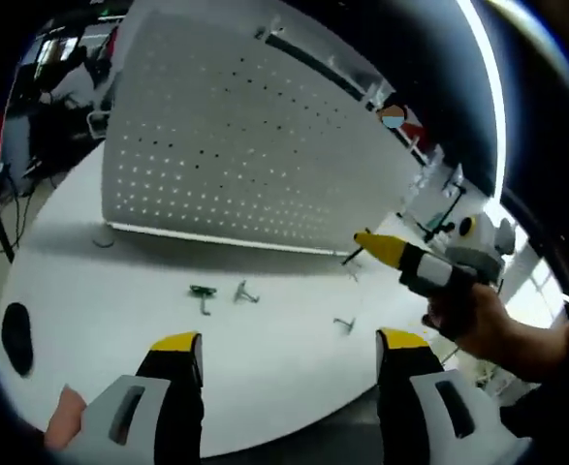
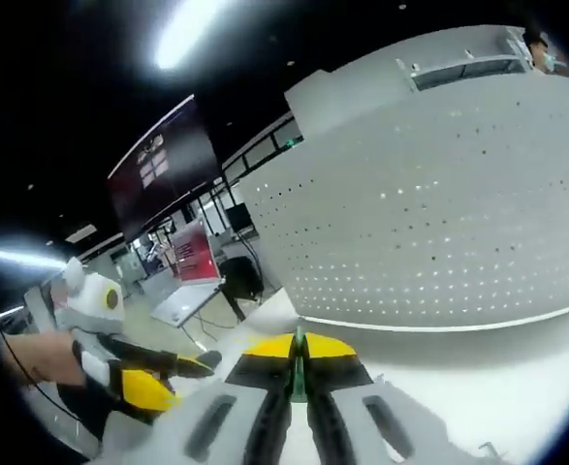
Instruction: Insert the hook assembly into the mounting plate slot until the hook locks in place.
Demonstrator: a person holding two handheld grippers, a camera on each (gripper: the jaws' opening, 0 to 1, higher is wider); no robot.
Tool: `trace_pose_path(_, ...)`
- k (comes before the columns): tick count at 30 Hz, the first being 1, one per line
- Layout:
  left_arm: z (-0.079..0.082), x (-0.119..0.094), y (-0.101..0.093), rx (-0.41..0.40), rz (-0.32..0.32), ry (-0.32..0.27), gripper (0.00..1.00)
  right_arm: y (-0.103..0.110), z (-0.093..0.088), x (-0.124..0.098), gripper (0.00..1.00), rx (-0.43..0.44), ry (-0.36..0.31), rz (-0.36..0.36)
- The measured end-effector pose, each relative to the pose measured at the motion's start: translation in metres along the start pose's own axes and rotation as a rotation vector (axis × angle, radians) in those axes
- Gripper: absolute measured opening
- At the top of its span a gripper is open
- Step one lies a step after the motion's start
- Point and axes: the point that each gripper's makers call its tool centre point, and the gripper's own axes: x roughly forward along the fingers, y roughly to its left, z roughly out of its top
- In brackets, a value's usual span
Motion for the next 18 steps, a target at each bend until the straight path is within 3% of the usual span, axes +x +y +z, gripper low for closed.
trace_pose_path(4,0.005,0.003,-0.007,-0.009,-0.033,-0.021,0.57,0.020,0.002,0.004,0.00,-0.018,-0.023,0.038)
trace_pose_path(6,0.006,0.004,-0.012,-0.038,-0.063,-0.018,0.52,0.034,0.001,0.009,0.00,-0.003,-0.026,0.090)
trace_pose_path(11,0.006,0.005,-0.014,-0.071,-0.086,-0.020,0.33,0.052,-0.003,0.015,0.00,-0.005,-0.026,0.119)
trace_pose_path(18,0.017,0.004,-0.015,-0.158,-0.105,-0.074,0.27,0.067,-0.003,0.018,0.00,-0.022,-0.046,0.154)
